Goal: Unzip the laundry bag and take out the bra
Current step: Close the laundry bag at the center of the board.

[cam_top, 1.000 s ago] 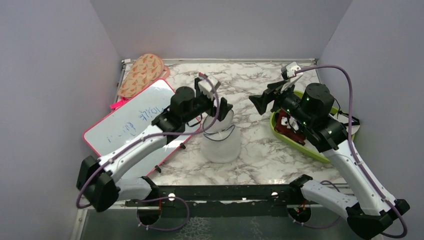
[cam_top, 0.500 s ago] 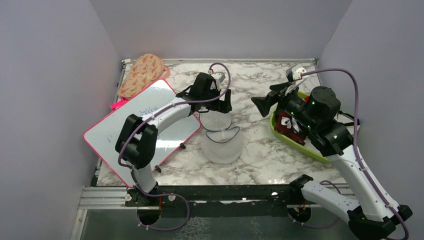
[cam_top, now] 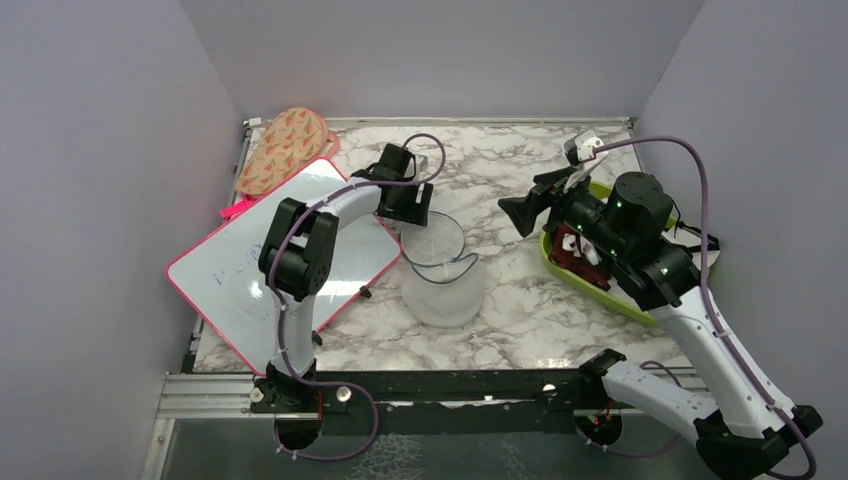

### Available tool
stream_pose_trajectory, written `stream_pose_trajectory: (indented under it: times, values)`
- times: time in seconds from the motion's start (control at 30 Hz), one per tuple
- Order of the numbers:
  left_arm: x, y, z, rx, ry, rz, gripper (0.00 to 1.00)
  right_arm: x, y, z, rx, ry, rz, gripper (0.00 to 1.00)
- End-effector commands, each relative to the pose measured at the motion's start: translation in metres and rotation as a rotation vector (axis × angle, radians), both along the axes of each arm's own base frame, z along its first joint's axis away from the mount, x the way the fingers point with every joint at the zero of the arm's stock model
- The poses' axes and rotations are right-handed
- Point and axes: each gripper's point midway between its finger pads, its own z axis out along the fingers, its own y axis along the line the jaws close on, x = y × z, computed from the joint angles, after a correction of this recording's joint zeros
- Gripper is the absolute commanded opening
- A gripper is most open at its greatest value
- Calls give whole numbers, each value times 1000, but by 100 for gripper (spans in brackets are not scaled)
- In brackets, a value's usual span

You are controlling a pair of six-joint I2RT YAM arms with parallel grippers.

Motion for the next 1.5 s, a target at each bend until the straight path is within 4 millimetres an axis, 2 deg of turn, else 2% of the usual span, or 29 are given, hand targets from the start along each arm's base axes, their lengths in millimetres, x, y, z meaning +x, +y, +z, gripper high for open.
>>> stream_pose_trajectory:
  times: [0.0, 0.1, 0.27, 0.4, 0.47, 0.5, 0.6, 0.67, 0.8, 0.93, 1.03, 1.07, 1.1, 1.27, 1.37, 1.47]
  values:
    - [3, -1, -6, 55, -16, -45, 60, -1, 4, -1, 4, 1, 18, 83]
    - [5, 11, -14, 147, -44, -18, 51, -1, 3, -3, 4, -1, 15, 83]
    - [-8, 17, -35, 265, -46, -30, 40, 0, 7, -6, 11, 6, 26, 83]
    - [-17, 10, -44, 230, -26, -44, 20, -1, 7, -5, 13, 3, 32, 83]
    - [-16, 8, -41, 214, -35, -36, 7, -1, 6, -4, 10, -1, 27, 83]
    - [-14, 7, -38, 207, -42, -32, 0, -1, 5, -4, 9, 0, 24, 83]
    - [-8, 1, -11, 169, -93, -25, 0, -3, 6, -8, 14, 20, 27, 83]
    - [-6, -6, 14, 119, -135, -35, 0, -7, 11, -16, 38, 54, 54, 83]
    - [-9, -16, 65, 27, -214, -50, 0, -14, 25, -50, 68, 169, 118, 83]
    - [-18, -20, 89, -33, -238, -54, 0, -14, 30, -87, 55, 304, 113, 83]
    - [-28, -26, 107, -88, -247, -71, 0, -10, 28, -110, 38, 394, 62, 83]
    - [-32, -27, 107, -95, -242, -77, 0, -7, 25, -115, 32, 418, 31, 83]
    - [-36, -29, 123, -116, -270, -81, 0, -4, 22, -121, 30, 446, -1, 83]
    - [-68, -41, 137, -153, -304, -140, 0, 0, 17, -162, -6, 611, -104, 84]
    - [-88, -52, 142, -151, -332, -174, 0, -2, 20, -185, 3, 695, -118, 84]
    - [-90, -47, 144, -152, -341, -121, 0, -7, 30, -191, 27, 731, -73, 83]
